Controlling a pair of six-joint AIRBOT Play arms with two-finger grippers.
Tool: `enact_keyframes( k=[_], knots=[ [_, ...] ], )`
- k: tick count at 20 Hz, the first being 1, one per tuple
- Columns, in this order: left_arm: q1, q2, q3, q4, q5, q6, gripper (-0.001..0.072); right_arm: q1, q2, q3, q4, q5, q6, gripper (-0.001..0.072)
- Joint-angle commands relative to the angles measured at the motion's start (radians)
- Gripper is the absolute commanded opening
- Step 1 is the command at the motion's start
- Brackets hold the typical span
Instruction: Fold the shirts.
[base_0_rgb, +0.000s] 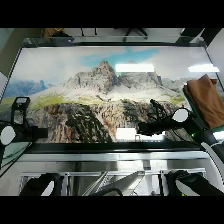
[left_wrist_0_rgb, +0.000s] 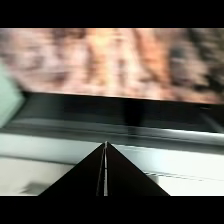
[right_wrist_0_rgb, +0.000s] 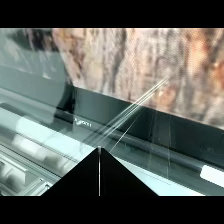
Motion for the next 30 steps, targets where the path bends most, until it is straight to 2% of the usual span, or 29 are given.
enact_keyframes(
  k=[1, 2, 6, 11, 14, 22, 23, 24, 25, 26, 28, 30],
  knots=[
    [0.027, -0.119, 0.056, 0.264, -0.032, -0.063, 0.0325, 0.001, 0.0, 0.0, 0.0, 0.001, 0.0, 0.0017],
    [0.051, -0.146, 0.042, 0.265, -0.027, -0.066, 0.0701, 0.001, 0.0, 0.0, 0.0, 0.001, 0.0, 0.0017],
    [0.212, -0.239, -0.042, 0.265, -0.016, -0.07, 0.0689, 0.001, 0.0, 0.0, 0.0, 0.001, 0.0, 0.0017],
    [0.392, -0.361, -0.082, 0.263, 0.098, -0.059, 0.0688, 0.001, 0.0, 0.0, 0.0, 0.001, 0.0, 0.0017],
    [0.445, -0.451, -0.082, 0.263, 0.188, -0.024, 0.0689, 0.001, 0.0, 0.0, 0.0, 0.001, 0.0, 0.0017],
    [0.483, -0.681, -0.079, 0.278, 0.342, -0.017, 0.0686, 0.001, 0.0, 0.0, 0.0, -0.003, 0.0, 0.0017],
    [0.482, -0.695, -0.066, 0.281, 0.353, -0.017, 0.0622, 0.001, 0.0, 0.0, 0.0, -0.003, 0.0, 0.0017],
    [0.482, -0.711, -0.038, 0.28, 0.352, -0.016, 0.0397, 0.001, 0.0, 0.0, 0.0, -0.003, 0.0, 0.0017],
    [0.482, -0.721, -0.009, 0.281, 0.347, -0.011, 0.0253, 0.001, 0.0, 0.0, 0.0, -0.003, 0.0, 0.0017],
    [0.483, -0.729, 0.022, 0.281, 0.341, -0.003, 0.0216, 0.001, 0.0, 0.0, 0.0, -0.003, 0.0, 0.0017],
    [0.482, -0.745, 0.09, 0.279, 0.316, 0.022, 0.0016, 0.001, 0.0, 0.0, 0.0, -0.003, 0.0, 0.0017],
    [0.481, -0.745, 0.157, 0.252, 0.274, 0.056, 0.0013, 0.001, 0.0, 0.0, 0.0, -0.002, 0.0, 0.0017]
  ],
)
